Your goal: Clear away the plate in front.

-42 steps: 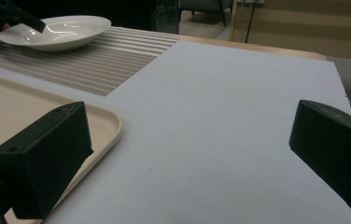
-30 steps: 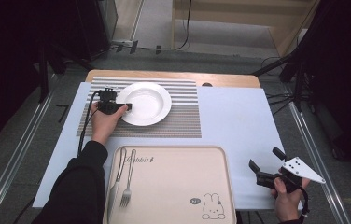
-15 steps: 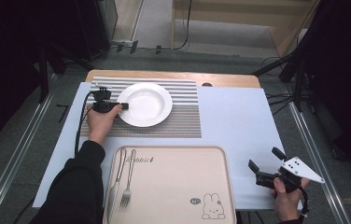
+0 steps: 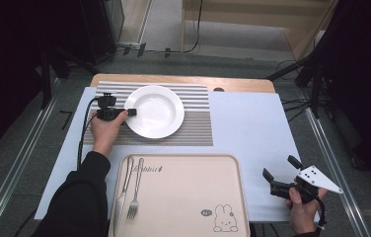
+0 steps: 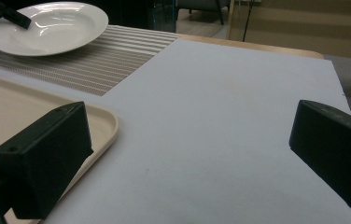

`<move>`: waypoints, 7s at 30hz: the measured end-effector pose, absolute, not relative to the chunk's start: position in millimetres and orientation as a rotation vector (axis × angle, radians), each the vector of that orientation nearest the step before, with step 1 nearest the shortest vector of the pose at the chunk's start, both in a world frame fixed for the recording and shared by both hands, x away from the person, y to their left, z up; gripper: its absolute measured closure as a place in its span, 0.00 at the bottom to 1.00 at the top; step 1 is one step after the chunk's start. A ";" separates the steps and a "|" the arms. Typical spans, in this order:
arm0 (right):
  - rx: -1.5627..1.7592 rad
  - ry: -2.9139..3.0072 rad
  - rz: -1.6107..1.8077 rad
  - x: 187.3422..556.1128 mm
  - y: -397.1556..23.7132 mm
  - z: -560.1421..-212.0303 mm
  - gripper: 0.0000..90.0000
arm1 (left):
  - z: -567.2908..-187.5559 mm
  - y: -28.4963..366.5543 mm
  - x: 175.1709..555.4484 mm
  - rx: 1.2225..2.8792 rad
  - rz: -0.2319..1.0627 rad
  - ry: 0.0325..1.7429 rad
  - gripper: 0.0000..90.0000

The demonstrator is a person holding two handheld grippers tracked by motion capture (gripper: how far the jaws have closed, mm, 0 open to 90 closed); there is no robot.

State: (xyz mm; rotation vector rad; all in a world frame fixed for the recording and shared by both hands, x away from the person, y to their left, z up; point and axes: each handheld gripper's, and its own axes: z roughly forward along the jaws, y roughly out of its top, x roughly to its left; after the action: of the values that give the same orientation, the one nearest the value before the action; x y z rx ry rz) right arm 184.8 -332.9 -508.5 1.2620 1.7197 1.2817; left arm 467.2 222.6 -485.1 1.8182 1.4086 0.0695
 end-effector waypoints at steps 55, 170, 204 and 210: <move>1.253 1.723 1.279 184.3 -332.0 -507.0 0.00 | -462.2 208.9 442.8 1.681 0.024 1.300 0.91; 1.263 1.737 1.269 185.6 -320.8 -509.3 0.00 | -459.9 182.9 304.6 1.738 -0.156 1.007 0.91; 1.265 1.727 1.266 184.8 -322.4 -508.2 0.00 | -490.7 174.6 270.8 1.802 -0.307 0.999 0.91; 1.263 1.731 1.263 185.2 -322.2 -508.4 0.00 | -493.5 169.3 269.2 1.815 -0.343 0.987 0.91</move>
State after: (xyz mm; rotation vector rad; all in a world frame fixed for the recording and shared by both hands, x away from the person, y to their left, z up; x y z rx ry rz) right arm 185.2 -322.2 -508.4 1.2631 1.7307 1.2634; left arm 269.2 169.3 -493.5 1.8154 0.9874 -0.3432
